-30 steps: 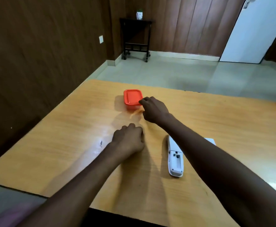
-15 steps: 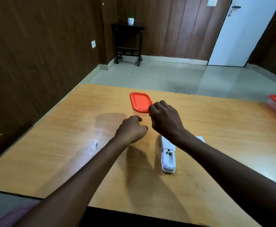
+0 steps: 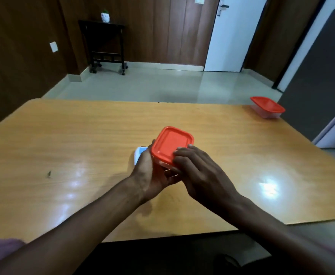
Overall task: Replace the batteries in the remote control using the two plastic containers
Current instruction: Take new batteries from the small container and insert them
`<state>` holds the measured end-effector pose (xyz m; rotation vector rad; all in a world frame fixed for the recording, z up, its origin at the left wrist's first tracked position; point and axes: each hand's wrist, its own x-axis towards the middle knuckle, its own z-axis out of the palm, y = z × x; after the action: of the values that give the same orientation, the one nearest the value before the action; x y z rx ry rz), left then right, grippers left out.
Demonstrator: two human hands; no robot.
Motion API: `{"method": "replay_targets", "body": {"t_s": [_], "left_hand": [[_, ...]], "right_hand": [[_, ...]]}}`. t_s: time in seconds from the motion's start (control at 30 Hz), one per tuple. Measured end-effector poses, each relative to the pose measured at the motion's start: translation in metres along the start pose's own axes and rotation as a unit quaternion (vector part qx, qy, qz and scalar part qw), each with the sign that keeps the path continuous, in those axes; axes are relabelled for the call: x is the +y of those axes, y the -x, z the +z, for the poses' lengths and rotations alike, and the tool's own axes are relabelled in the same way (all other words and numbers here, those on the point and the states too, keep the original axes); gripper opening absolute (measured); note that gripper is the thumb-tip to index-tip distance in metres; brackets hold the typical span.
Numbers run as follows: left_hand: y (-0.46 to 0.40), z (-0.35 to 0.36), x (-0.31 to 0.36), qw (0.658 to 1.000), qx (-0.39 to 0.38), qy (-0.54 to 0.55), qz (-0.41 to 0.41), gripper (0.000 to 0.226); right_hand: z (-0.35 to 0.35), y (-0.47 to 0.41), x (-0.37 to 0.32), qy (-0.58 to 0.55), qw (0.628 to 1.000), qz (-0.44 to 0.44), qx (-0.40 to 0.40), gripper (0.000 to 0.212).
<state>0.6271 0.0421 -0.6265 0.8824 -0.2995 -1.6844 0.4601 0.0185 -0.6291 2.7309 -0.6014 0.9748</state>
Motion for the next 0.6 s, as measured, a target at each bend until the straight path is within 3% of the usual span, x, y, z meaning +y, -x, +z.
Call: {"method": "replay_targets", "body": {"t_s": [0.2, 0.4, 0.6], "left_hand": [[0.006, -0.006, 0.006, 0.995, -0.095, -0.008, 0.003, 0.064], [0.009, -0.004, 0.001, 0.989, -0.145, 0.017, -0.039, 0.072], [0.008, -0.007, 0.004, 0.986, -0.147, 0.048, -0.059, 0.064]], "right_hand": [[-0.002, 0.003, 0.019, -0.025, 0.992, -0.120, 0.011, 0.031], [-0.005, 0.003, 0.014, -0.014, 0.991, -0.117, 0.066, 0.026], [0.000, 0.004, 0.009, -0.028, 0.990, -0.110, 0.084, 0.024]]}}
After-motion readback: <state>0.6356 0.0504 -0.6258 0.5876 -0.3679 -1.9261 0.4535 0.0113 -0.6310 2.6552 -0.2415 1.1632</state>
